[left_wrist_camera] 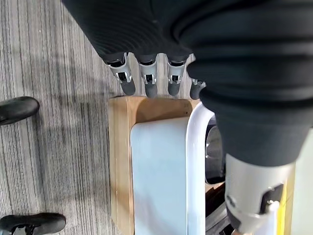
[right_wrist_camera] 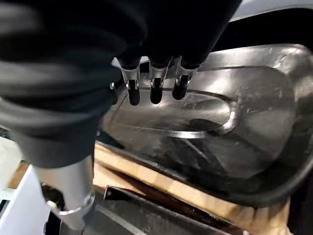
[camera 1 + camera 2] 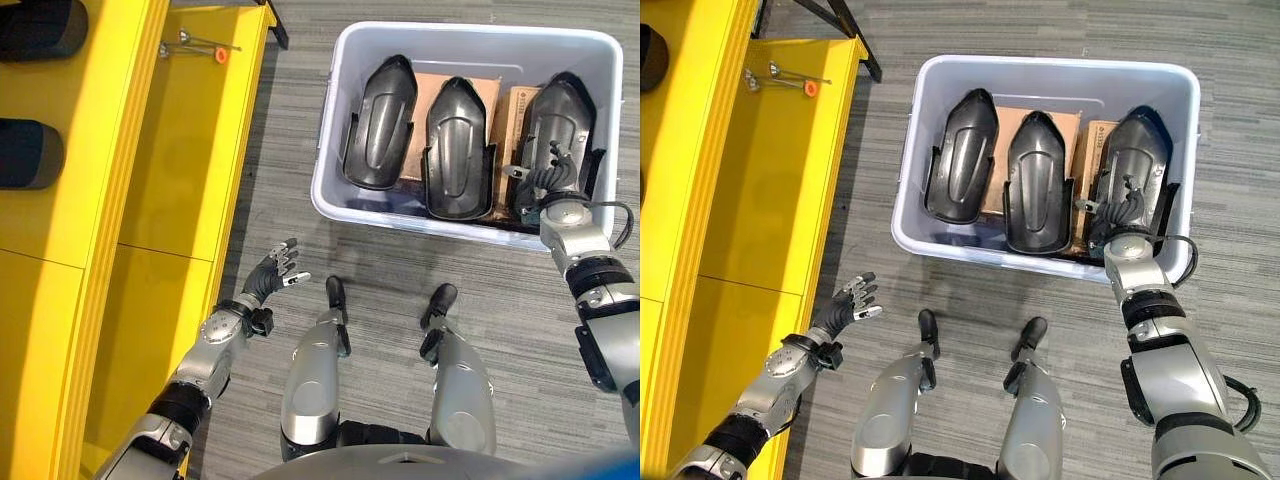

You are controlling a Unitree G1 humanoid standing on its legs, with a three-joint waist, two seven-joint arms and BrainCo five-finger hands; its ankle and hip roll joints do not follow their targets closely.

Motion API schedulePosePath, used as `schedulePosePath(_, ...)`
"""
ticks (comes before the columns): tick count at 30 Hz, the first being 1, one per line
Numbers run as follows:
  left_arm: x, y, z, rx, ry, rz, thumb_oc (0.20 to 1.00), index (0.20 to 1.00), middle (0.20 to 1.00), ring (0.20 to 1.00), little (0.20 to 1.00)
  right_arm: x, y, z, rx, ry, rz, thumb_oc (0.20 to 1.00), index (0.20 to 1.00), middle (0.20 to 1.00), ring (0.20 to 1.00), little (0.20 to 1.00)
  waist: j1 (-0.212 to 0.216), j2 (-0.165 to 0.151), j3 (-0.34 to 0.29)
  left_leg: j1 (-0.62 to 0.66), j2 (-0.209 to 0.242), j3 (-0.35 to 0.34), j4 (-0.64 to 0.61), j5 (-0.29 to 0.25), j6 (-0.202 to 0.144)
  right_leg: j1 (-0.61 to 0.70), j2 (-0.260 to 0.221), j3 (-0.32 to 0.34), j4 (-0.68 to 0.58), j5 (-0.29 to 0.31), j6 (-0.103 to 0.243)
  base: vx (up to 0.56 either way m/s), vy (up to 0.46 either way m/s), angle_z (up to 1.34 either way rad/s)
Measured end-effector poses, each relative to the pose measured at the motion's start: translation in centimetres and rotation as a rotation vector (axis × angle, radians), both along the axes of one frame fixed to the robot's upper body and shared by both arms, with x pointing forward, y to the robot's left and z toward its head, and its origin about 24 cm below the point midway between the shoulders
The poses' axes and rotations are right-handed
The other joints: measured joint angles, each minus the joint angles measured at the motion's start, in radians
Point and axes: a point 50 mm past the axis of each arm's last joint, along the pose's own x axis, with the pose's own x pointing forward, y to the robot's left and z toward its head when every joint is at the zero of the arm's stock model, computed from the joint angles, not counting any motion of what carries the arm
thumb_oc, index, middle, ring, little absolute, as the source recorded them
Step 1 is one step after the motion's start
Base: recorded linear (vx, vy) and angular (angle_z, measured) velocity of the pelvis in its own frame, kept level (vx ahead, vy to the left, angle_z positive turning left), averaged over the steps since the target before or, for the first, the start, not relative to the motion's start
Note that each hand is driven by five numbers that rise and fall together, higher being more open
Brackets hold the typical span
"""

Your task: Move parts from the plastic box to the shelf.

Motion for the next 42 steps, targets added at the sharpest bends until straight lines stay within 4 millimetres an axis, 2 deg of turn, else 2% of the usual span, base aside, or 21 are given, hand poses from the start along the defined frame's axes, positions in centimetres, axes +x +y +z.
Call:
schedulePosePath(6, 0.2, -0.3, 0.6, -0.026, -0.016, 0.009, 1.000, 1.000, 1.000, 1.000, 1.000, 0.0, -0.3, 0.0, -0.012, 0.017, -0.041, 1.000, 1.000, 1.000, 1.000, 1.000, 0.014, 0.000, 0.000, -0.046, -0.009, 0.002, 0.034, -0.008, 0.005, -0.061, -0.019, 0.019, 0.053, -0.014, 0.001, -0.01, 0.010, -0.02)
schedulePosePath(10, 0.2, -0.4, 0.6, -0.006, 0.001, 0.007, 1.000, 1.000, 1.000, 1.000, 1.000, 1.1, 0.0, 3.0, 0.019, -0.061, -0.057, 1.000, 1.000, 1.000, 1.000, 1.000, 0.012, -0.001, 0.001, -0.163, -0.002, 0.006, 0.105, -0.017, 0.014, -0.173, -0.025, 0.043, 0.089, -0.008, -0.007, -0.02, 0.015, -0.07)
schedulePosePath(15, 0.2, -0.5, 0.5, -0.007, 0.005, 0.004, 1.000, 1.000, 1.000, 1.000, 1.000, 1.6, 0.3, 4.8, 0.069, -0.128, -0.021, 1.000, 1.000, 1.000, 1.000, 1.000, 0.013, 0.000, 0.001, -0.226, 0.012, 0.007, 0.172, -0.039, 0.015, -0.220, -0.022, 0.053, 0.101, -0.002, -0.016, -0.02, 0.015, -0.07)
schedulePosePath(21, 0.2, -0.5, 0.5, -0.014, 0.004, 0.012, 1.000, 1.000, 1.000, 1.000, 1.000, 2.1, 2.1, 6.2, -0.025, -0.178, 0.113, 1.000, 1.000, 1.000, 1.000, 1.000, 0.013, 0.000, 0.000, -0.277, 0.017, 0.007, 0.201, -0.047, 0.020, -0.264, -0.025, 0.054, 0.101, 0.005, -0.015, -0.01, 0.013, -0.03)
schedulePosePath(26, -0.1, -0.5, 0.2, -0.016, 0.017, 0.014, 1.000, 1.000, 1.000, 1.000, 1.000, 2.4, 3.7, 6.6, -0.082, -0.176, 0.188, 1.000, 1.000, 1.000, 1.000, 1.000, 0.019, 0.001, 0.000, -0.277, 0.020, 0.006, 0.202, -0.043, 0.019, -0.264, -0.023, 0.054, 0.106, 0.010, -0.021, 0.00, 0.000, 0.00)
schedulePosePath(34, 0.0, -0.3, 0.3, -0.017, 0.012, 0.023, 1.000, 1.000, 1.000, 1.000, 1.000, 2.5, 4.7, 6.9, -0.156, -0.164, 0.211, 1.000, 1.000, 1.000, 1.000, 1.000, 0.032, 0.001, 0.000, -0.277, 0.023, -0.002, 0.202, -0.043, 0.018, -0.264, -0.021, 0.051, 0.121, 0.009, -0.027, 0.00, -0.004, 0.02)
schedulePosePath(38, 0.0, -0.3, 0.3, -0.017, 0.014, 0.022, 1.000, 1.000, 1.000, 1.000, 1.000, 2.3, 4.4, 6.9, -0.295, -0.183, 0.095, 1.000, 1.000, 1.000, 1.000, 1.000, 0.038, 0.001, 0.000, -0.277, 0.023, -0.002, 0.205, -0.042, 0.018, -0.263, -0.022, 0.052, 0.120, 0.008, -0.028, 0.00, 0.000, 0.00)
schedulePosePath(42, -0.2, -0.9, 0.0, -0.020, 0.026, -0.001, 1.000, 1.000, 1.000, 1.000, 1.000, 1.4, 3.4, 8.4, -0.475, -0.329, -0.129, 1.000, 1.000, 1.000, 1.000, 1.000, 0.034, 0.001, 0.000, -0.280, 0.023, 0.005, 0.204, -0.043, 0.018, -0.263, -0.019, 0.054, 0.100, 0.016, -0.021, -0.01, 0.019, -0.05)
